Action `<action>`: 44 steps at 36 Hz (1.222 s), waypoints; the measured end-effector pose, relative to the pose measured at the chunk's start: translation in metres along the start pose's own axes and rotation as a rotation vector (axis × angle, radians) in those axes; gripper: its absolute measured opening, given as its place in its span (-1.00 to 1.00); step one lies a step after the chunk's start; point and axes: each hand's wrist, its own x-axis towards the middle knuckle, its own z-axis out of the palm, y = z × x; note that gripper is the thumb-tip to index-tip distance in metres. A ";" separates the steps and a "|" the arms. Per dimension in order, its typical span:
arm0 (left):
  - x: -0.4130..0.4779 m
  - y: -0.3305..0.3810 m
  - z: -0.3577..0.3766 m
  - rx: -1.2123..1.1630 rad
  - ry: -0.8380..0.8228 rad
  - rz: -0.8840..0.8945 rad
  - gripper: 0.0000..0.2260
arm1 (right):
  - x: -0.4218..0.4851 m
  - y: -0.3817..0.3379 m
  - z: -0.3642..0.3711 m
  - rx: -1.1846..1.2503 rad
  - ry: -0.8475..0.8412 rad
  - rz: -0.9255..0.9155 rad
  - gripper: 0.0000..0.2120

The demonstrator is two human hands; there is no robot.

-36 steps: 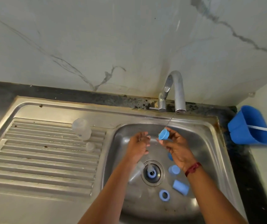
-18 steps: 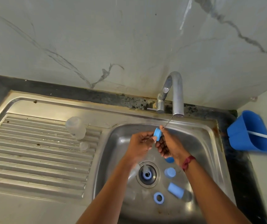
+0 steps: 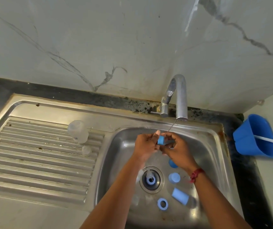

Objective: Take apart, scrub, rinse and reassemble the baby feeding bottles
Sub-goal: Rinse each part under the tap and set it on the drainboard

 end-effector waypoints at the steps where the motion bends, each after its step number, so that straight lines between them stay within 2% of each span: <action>1: 0.000 0.000 0.000 -0.007 0.000 -0.006 -0.71 | 0.000 -0.001 0.000 0.044 0.003 0.044 -0.66; 5: 0.000 -0.003 -0.003 0.039 0.072 -0.004 -0.79 | -0.003 -0.010 0.005 0.315 0.062 0.170 -0.78; 8: -0.002 -0.006 -0.001 0.018 0.028 -0.063 -0.88 | -0.005 -0.014 0.005 0.495 0.033 0.228 -0.63; 11: -0.006 -0.008 -0.001 0.016 -0.037 -0.125 -0.86 | -0.005 -0.011 0.007 0.610 -0.018 0.288 -0.59; 15: -0.009 -0.008 -0.003 -0.033 -0.011 -0.107 -0.90 | -0.005 -0.004 0.007 0.726 -0.046 0.303 -0.73; 20: -0.004 -0.011 -0.003 -0.015 0.068 -0.067 -0.81 | -0.009 -0.006 0.010 0.759 -0.035 0.298 -0.73; 24: 0.001 -0.009 -0.003 0.086 0.145 0.014 -0.82 | -0.009 -0.007 0.006 0.713 -0.057 0.277 -0.63; 28: 0.003 -0.008 -0.001 0.131 0.115 0.006 -0.83 | -0.007 -0.005 0.008 0.283 0.029 0.118 -0.56; 30: 0.003 -0.007 0.000 0.122 0.087 -0.008 -0.84 | -0.007 -0.001 0.009 0.169 0.046 0.089 -0.49; 33: 0.004 -0.006 -0.001 0.117 0.075 -0.040 -0.78 | -0.008 0.002 0.008 0.224 0.048 0.103 -0.44; 36: 0.006 -0.004 -0.003 0.085 0.104 -0.106 -0.80 | -0.009 0.003 0.008 0.325 0.068 0.143 -0.50; 40: 0.009 -0.015 -0.017 0.013 0.267 -0.159 -0.85 | -0.011 0.008 0.009 0.398 0.010 0.180 -0.46; 44: 0.003 -0.028 -0.030 -0.036 0.391 -0.177 -0.87 | -0.011 0.005 0.005 0.547 0.090 0.180 -0.56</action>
